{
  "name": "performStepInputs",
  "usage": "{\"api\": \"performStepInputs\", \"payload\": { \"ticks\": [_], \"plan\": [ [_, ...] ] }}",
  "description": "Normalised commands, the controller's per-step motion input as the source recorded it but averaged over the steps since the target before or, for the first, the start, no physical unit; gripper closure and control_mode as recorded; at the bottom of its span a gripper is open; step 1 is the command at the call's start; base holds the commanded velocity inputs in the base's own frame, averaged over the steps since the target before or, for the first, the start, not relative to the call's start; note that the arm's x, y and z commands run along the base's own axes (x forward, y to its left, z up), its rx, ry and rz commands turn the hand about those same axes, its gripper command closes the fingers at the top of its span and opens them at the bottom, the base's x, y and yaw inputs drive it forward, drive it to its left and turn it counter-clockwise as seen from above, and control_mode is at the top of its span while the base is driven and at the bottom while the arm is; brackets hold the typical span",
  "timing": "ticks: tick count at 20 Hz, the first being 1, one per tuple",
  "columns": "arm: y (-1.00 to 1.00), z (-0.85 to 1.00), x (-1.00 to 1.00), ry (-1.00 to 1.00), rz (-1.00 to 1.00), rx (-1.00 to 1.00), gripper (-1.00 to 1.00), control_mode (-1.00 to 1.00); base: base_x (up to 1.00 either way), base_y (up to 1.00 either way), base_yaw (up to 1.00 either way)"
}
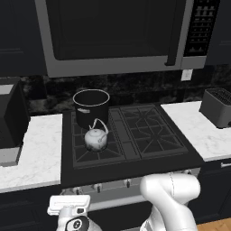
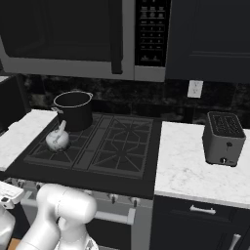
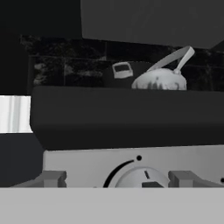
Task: Pick the kettle from the counter and place it on a stove burner. Then turn the burner on.
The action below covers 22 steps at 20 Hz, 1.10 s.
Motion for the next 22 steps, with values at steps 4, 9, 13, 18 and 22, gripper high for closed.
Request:
{"api": "performStepInputs", "payload": {
  "ticks": [4, 9, 13, 18, 22],
  "plan": [
    [0.0, -0.31, 0.12, 0.0, 0.06, 0.0, -1.0, -1.0, 0.0, 0.0, 0.0],
    [-0.06, -0.38, 0.02, 0.04, 0.06, 0.0, -1.0, -1.0, 0.0, 0.0, 0.0],
    [-0.15, -0.33, 0.0, 0.02, 0.04, 0.0, -1.0, -1.0, 0.0, 0.0, 0.0],
    [-0.31, -0.27, -0.01, 0.0, 0.01, 0.0, -1.0, -1.0, 0.0, 0.0, 0.0],
    [-0.38, -0.28, -0.02, 0.0, 0.0, 0.0, -1.0, -1.0, 0.0, 0.0, 0.0]
  ]
}}
